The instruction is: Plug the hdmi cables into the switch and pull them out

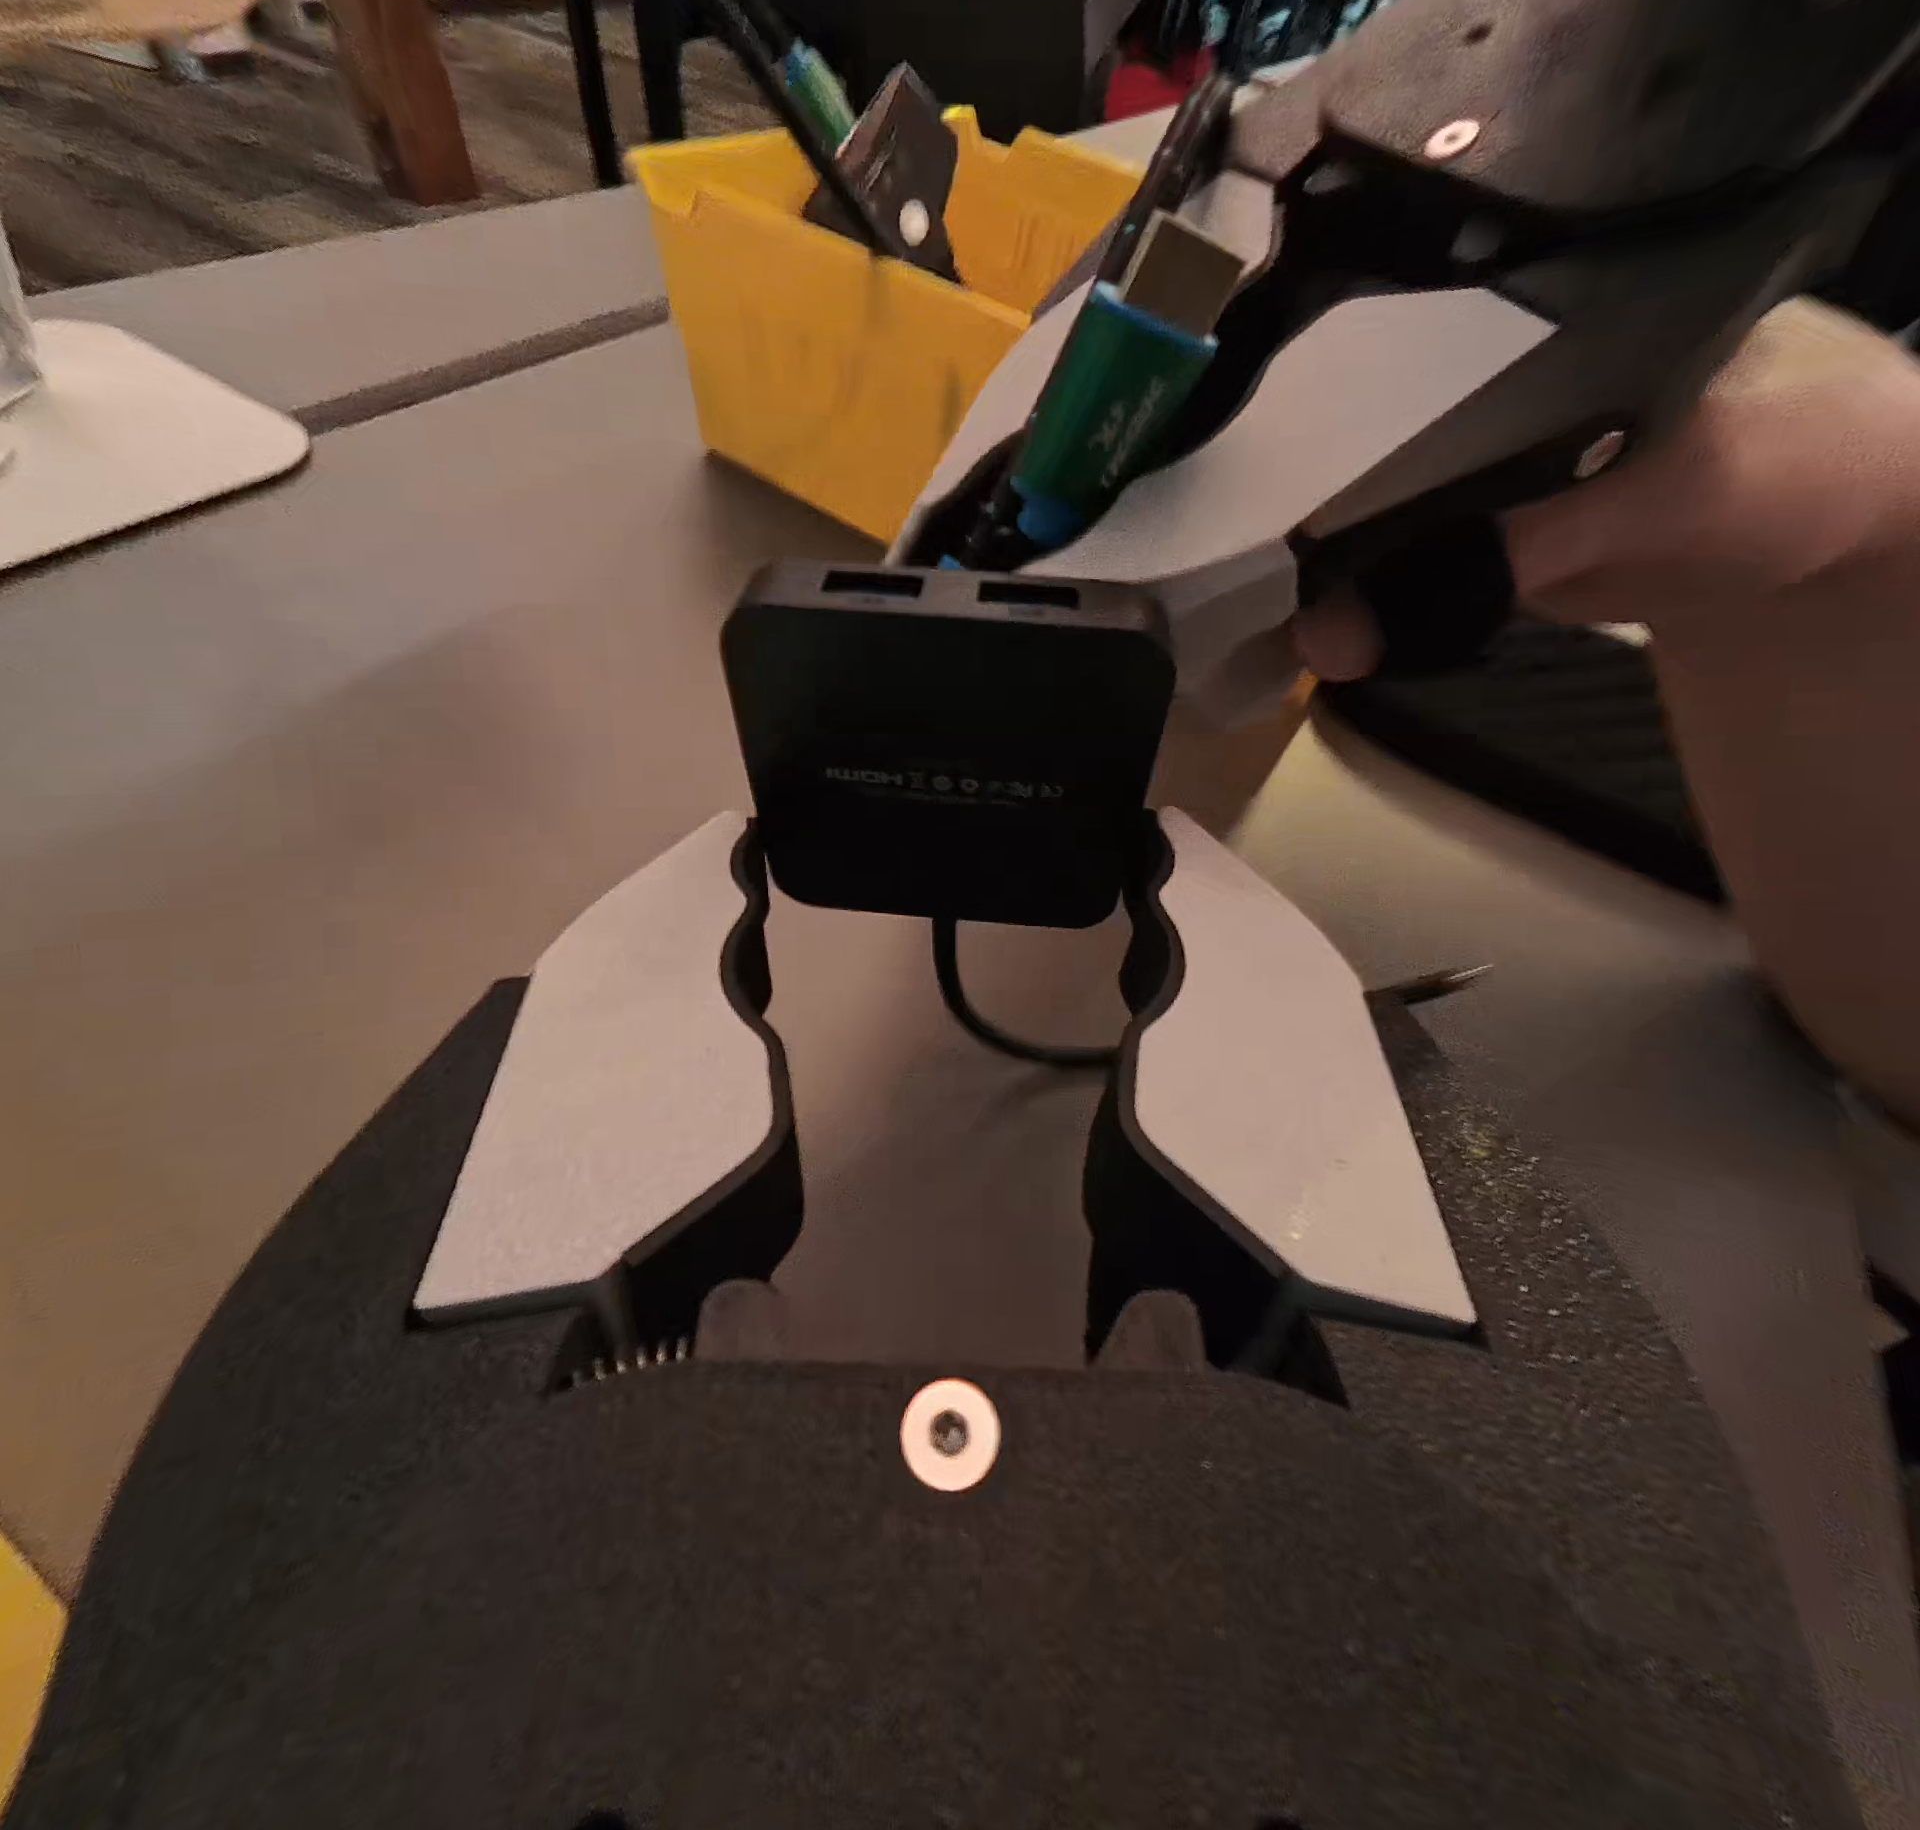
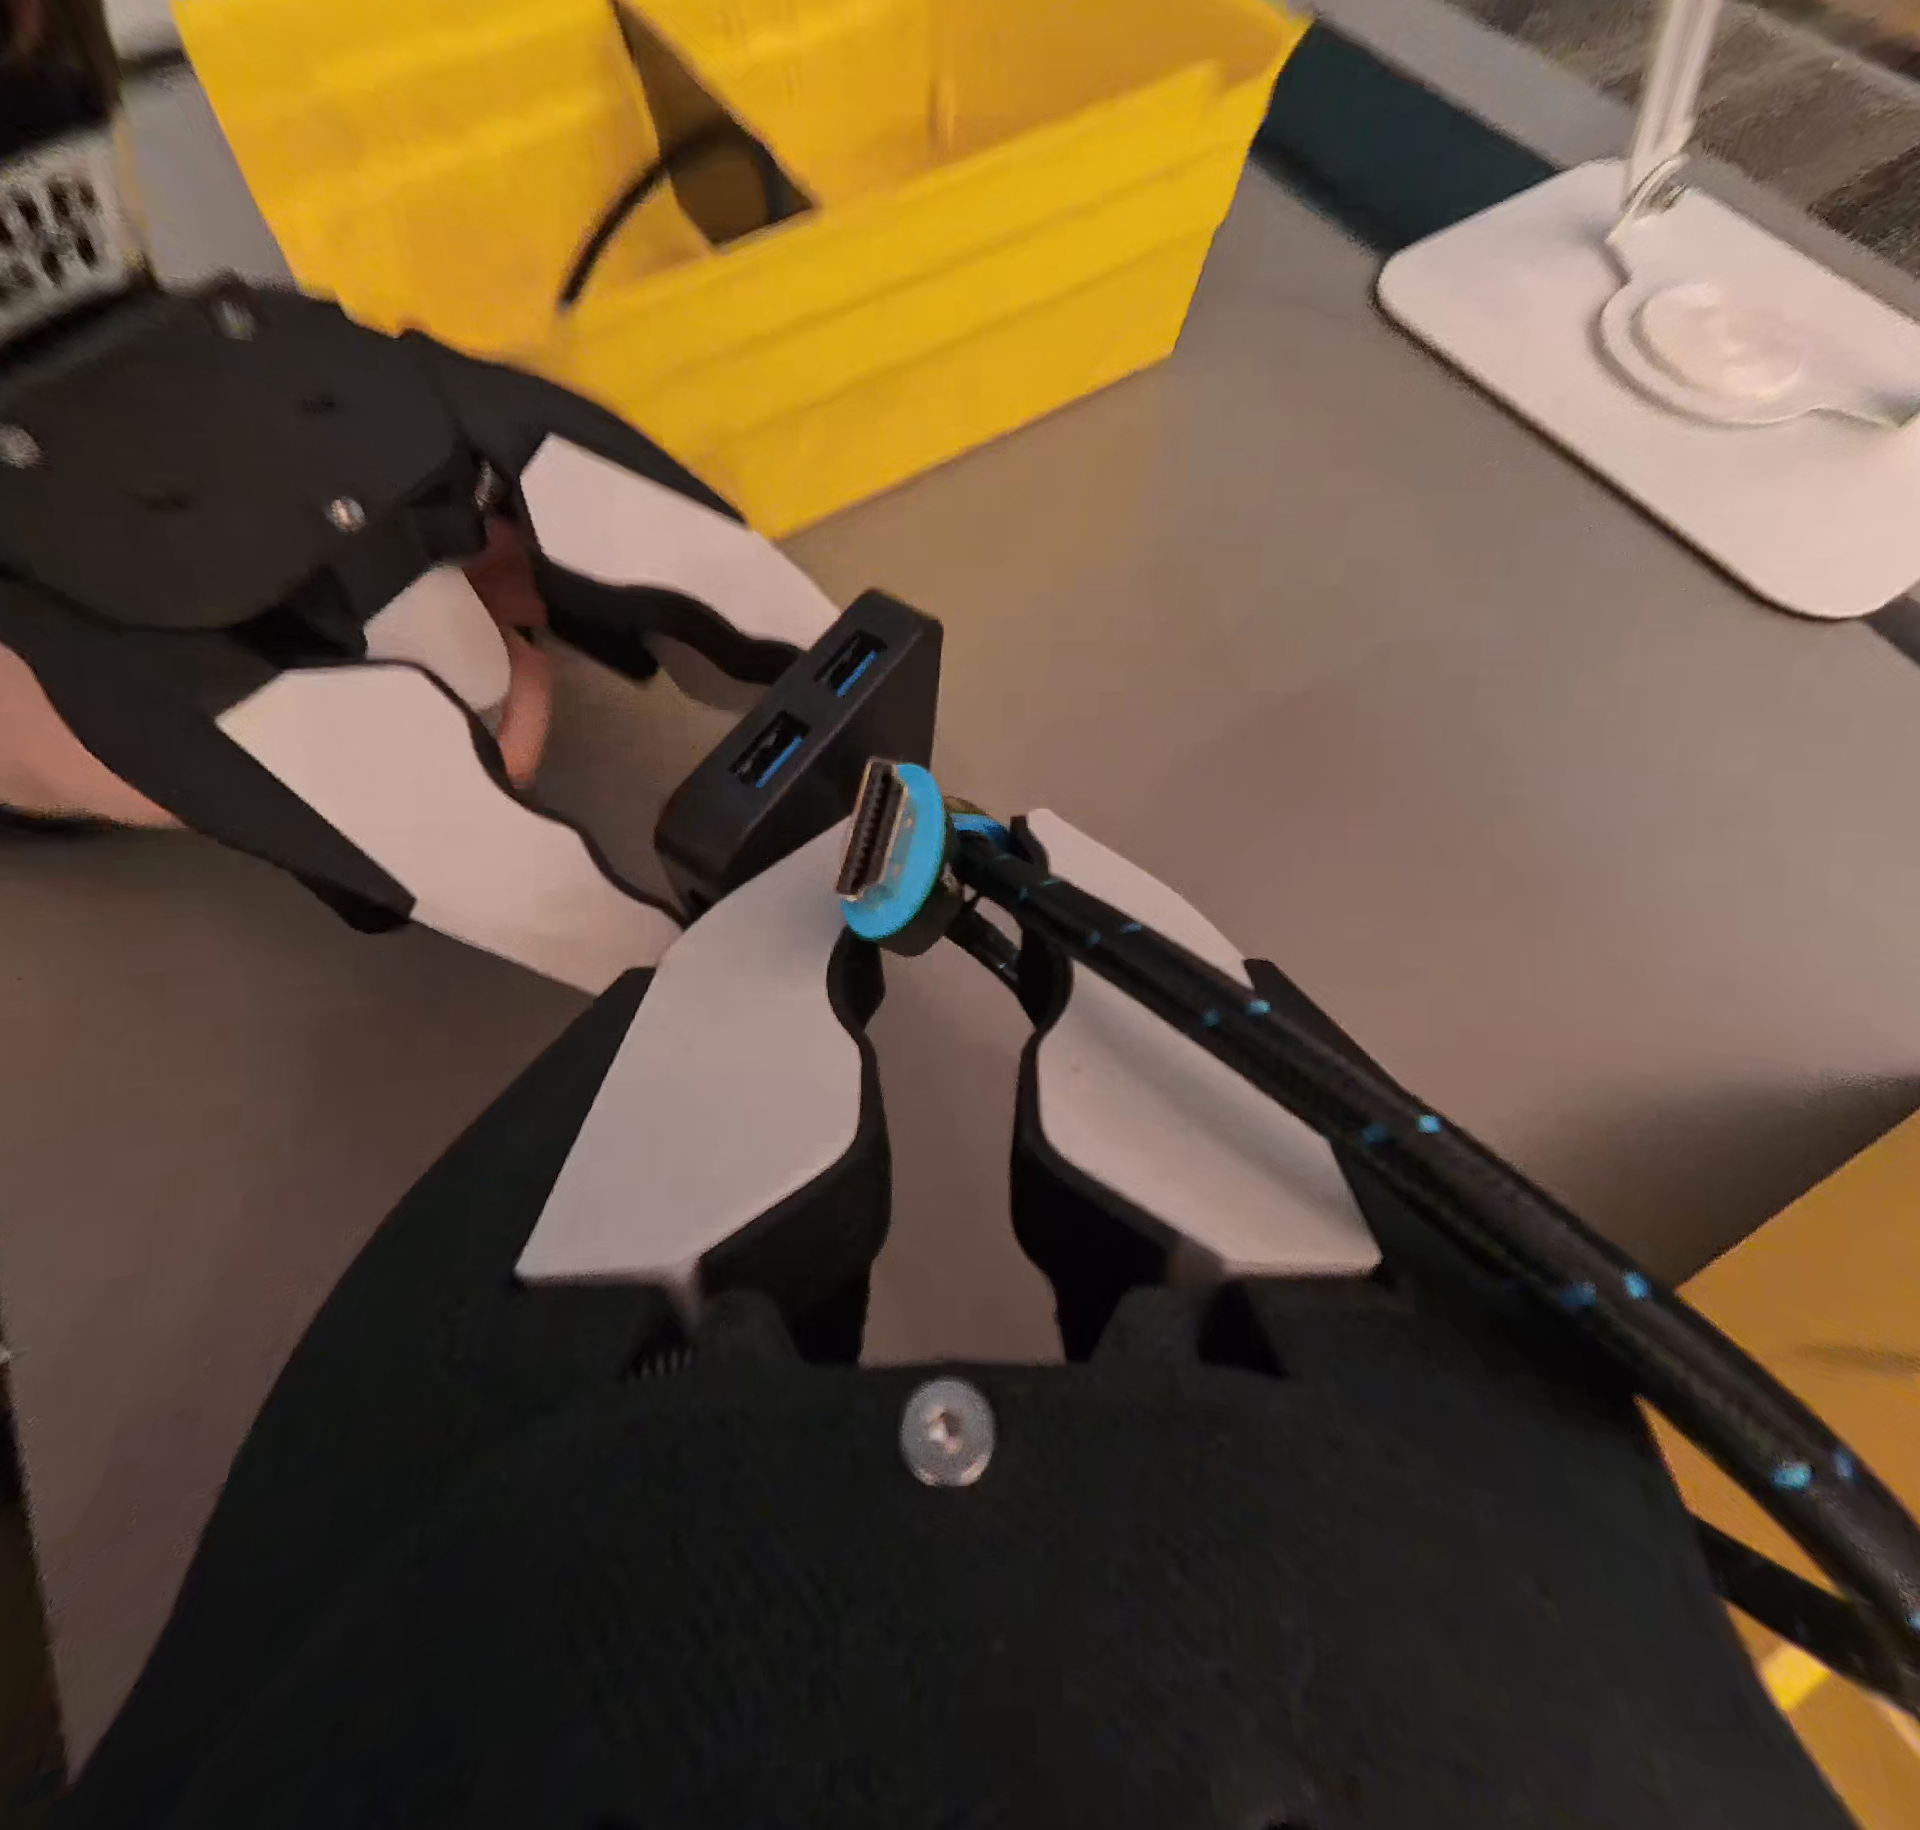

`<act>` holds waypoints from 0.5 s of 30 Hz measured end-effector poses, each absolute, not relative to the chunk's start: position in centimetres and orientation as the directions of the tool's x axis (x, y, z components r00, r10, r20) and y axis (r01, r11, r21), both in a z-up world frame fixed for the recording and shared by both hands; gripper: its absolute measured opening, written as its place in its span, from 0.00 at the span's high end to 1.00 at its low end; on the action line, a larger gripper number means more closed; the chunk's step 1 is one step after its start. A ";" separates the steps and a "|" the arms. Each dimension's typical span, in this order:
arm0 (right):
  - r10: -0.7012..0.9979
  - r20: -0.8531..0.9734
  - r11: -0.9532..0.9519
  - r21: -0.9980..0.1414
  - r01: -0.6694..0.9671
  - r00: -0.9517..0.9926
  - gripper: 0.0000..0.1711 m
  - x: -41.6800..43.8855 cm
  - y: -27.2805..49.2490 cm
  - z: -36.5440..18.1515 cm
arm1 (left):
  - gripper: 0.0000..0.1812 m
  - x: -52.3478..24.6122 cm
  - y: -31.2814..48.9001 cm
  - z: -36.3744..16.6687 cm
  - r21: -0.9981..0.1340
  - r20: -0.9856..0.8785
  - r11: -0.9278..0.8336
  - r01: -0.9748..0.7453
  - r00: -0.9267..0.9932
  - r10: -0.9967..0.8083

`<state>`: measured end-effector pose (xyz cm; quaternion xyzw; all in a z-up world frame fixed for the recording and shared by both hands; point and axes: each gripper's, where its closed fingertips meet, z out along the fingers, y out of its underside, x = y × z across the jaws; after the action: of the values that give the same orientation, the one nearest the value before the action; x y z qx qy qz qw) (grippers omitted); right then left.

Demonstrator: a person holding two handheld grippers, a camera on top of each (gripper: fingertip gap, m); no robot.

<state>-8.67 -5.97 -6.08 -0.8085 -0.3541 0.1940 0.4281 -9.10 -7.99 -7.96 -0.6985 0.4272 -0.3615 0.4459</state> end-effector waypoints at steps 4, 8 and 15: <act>0.749 0.151 -0.358 -0.728 0.585 0.645 0.87 -8.8 -6.2 -9.4 | 0.64 -9.6 -8.1 -8.8 -0.922 0.182 -0.294 -0.253 0.388 -0.904; 0.760 0.178 -0.306 -0.751 0.585 0.625 0.87 -9.9 -6.5 -9.4 | 0.63 -10.4 -8.1 -9.7 -0.901 0.194 -0.324 -0.290 0.399 -0.896; 0.791 0.288 -0.170 -0.744 0.646 0.540 0.87 -10.8 -6.9 -9.2 | 0.62 -11.2 -9.3 -11.7 -0.851 0.012 -0.233 -0.470 0.426 -0.905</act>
<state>-10.79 -6.90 -9.22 -0.7605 -0.4725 0.0826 0.4376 -11.18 -9.26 -11.75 -0.7389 0.4651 -0.2656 0.4087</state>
